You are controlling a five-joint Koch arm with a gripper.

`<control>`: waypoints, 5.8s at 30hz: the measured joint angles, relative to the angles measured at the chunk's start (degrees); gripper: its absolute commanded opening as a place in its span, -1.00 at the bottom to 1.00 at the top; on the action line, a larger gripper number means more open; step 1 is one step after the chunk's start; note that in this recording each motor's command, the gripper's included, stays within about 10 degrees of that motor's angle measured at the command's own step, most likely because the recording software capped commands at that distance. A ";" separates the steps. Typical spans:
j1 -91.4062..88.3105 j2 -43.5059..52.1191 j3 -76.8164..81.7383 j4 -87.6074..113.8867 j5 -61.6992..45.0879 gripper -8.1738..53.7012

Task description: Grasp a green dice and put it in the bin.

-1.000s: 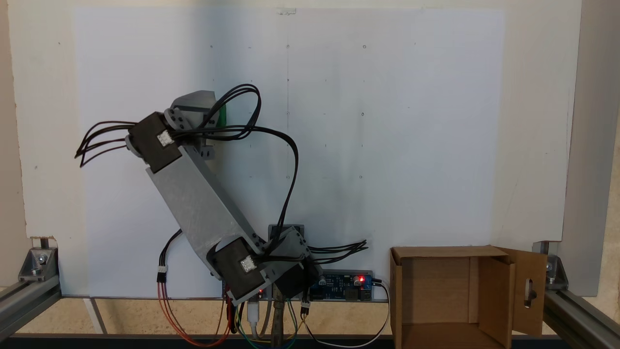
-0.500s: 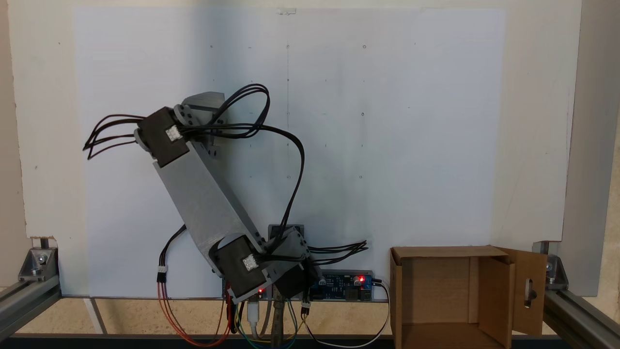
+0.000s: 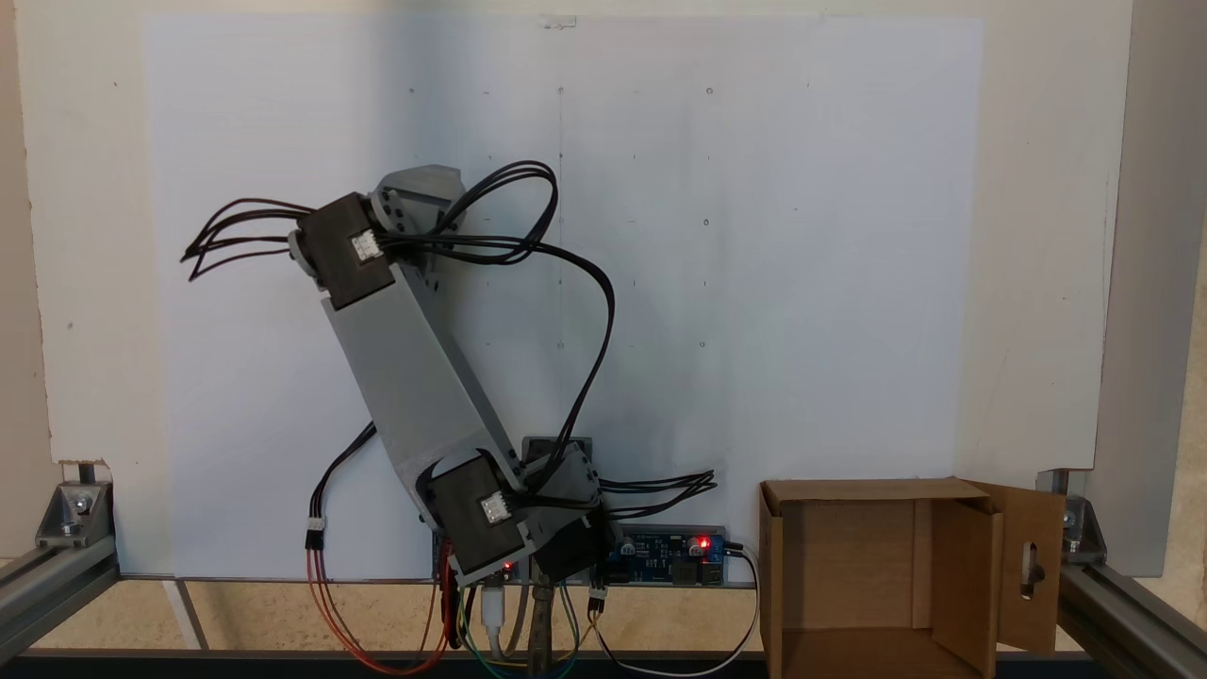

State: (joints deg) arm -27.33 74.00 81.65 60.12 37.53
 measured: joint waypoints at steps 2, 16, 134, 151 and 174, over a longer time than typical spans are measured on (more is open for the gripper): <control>-0.79 0.00 0.00 -1.32 0.09 0.68; -1.58 0.00 3.08 -3.43 0.00 0.67; 129.81 5.36 -8.35 -6.06 -69.61 -0.28; 127.00 8.09 -10.11 -16.08 -61.44 0.66; 35.86 37.88 6.50 -19.07 -38.41 0.72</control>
State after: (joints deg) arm 8.53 111.88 88.15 41.04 -0.88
